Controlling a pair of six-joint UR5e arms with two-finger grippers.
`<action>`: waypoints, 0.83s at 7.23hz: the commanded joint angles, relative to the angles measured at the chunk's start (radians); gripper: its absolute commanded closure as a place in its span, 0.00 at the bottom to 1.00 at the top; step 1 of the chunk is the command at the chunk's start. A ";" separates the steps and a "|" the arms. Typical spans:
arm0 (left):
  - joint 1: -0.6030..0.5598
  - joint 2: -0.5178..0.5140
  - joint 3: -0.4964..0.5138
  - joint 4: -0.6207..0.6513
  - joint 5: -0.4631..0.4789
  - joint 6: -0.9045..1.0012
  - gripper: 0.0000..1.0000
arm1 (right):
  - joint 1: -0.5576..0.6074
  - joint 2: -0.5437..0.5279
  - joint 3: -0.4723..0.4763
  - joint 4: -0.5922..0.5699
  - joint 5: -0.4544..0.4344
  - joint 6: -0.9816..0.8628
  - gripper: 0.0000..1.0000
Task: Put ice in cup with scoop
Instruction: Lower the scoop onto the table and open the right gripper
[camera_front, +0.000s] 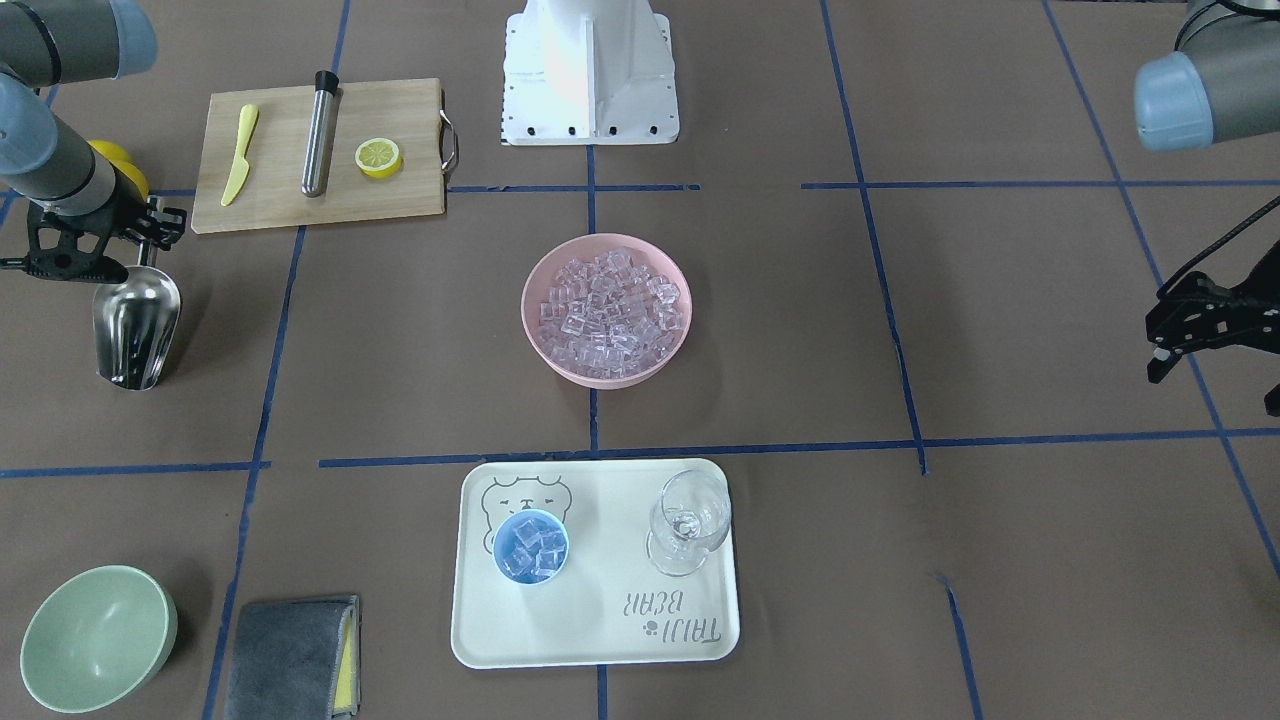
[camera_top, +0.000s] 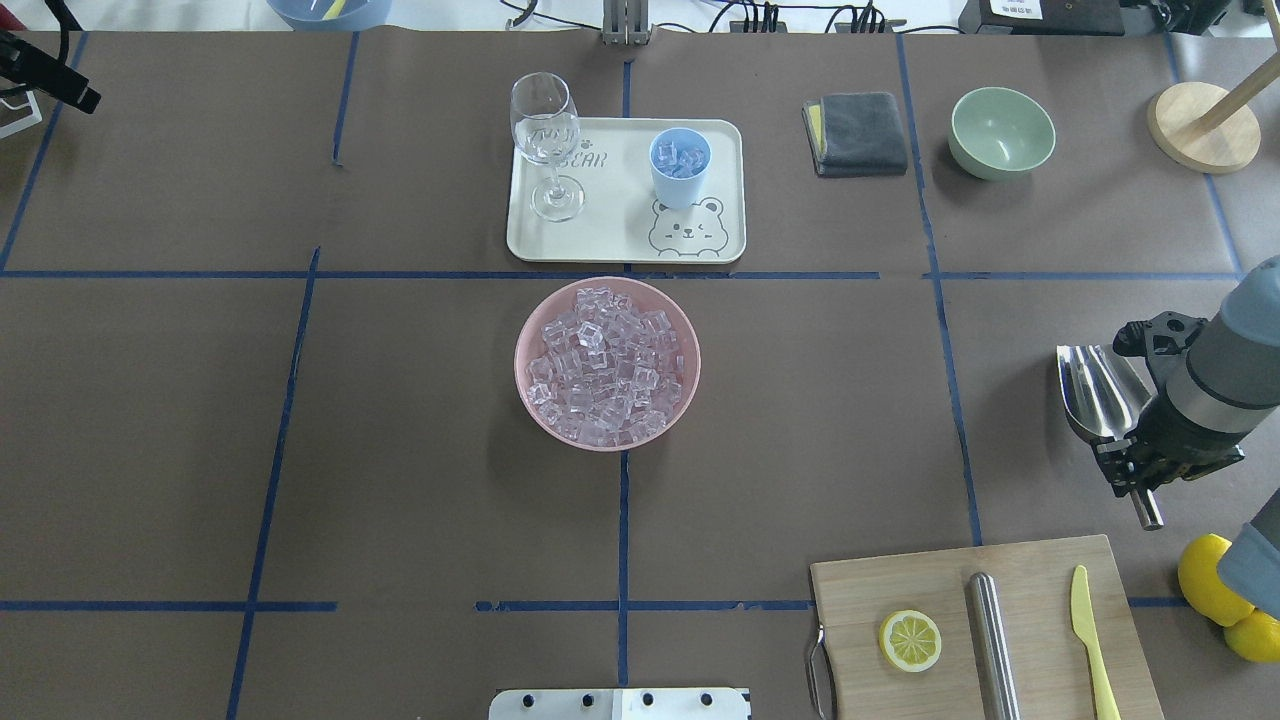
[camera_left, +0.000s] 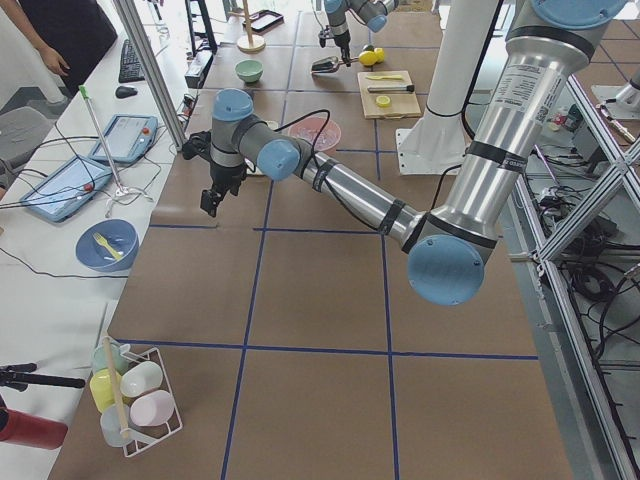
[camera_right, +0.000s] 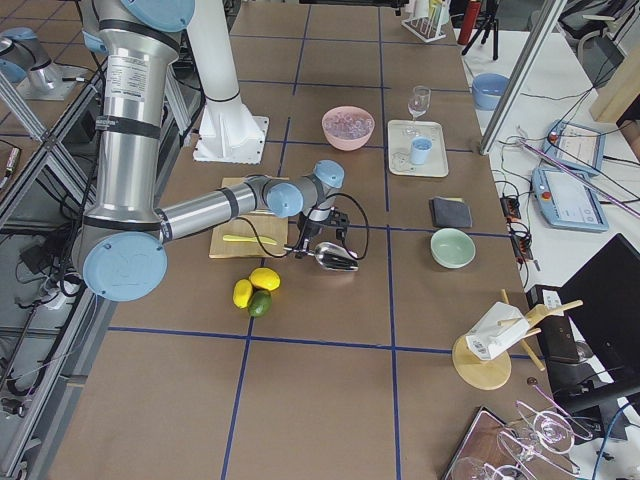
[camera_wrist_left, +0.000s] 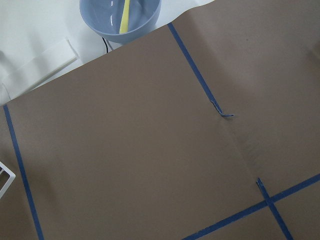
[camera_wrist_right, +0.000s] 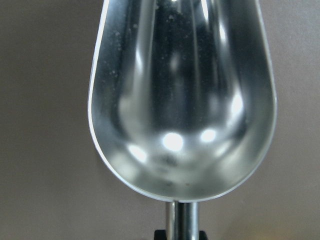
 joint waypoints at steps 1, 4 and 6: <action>0.000 0.000 0.003 -0.001 -0.001 0.000 0.00 | -0.001 0.005 -0.004 0.000 0.002 -0.009 0.87; 0.002 0.000 0.011 -0.003 0.000 0.000 0.00 | 0.001 0.012 -0.001 0.000 0.002 0.003 0.01; 0.002 0.000 0.010 -0.003 -0.001 0.000 0.00 | 0.001 0.012 0.005 0.000 0.001 0.003 0.00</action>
